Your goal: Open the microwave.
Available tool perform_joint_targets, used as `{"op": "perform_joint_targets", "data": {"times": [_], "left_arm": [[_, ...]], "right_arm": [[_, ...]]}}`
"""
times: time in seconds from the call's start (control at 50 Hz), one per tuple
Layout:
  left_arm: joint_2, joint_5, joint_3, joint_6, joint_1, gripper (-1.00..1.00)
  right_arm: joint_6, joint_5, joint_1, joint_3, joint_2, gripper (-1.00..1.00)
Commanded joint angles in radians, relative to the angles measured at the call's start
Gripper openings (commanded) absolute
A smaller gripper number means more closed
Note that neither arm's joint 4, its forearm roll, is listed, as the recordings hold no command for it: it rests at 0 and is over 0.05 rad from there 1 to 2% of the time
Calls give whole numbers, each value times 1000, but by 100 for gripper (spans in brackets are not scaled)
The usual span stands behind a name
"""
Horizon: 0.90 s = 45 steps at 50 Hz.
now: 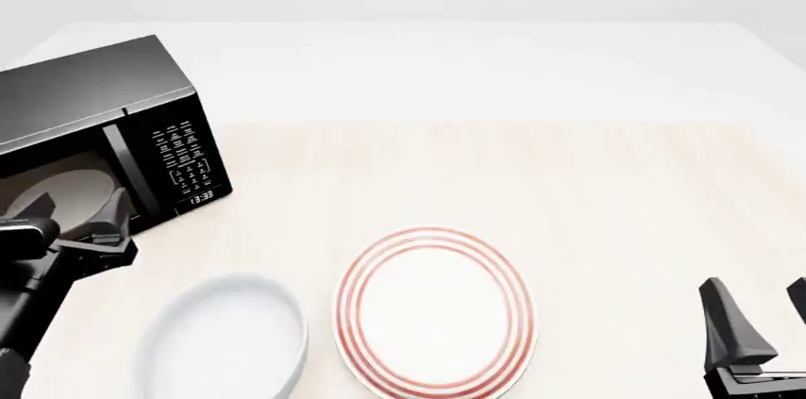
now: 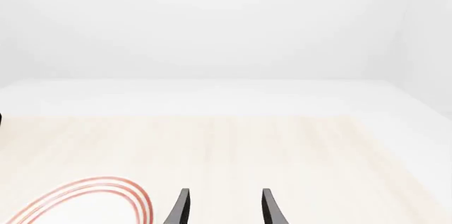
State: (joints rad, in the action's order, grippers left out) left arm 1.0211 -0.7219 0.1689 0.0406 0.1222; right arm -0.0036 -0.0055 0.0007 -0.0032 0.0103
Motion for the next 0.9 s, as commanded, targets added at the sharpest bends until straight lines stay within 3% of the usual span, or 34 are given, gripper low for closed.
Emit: {"op": "perform_joint_targets", "data": {"times": [0.02,0.9], "left_arm": [[128,-73,27,18,31,100],[443,-218,155,-59,21,100]], "right_arm": [[0,0,0,0,0,100],[0,0,0,0,0,100]]}}
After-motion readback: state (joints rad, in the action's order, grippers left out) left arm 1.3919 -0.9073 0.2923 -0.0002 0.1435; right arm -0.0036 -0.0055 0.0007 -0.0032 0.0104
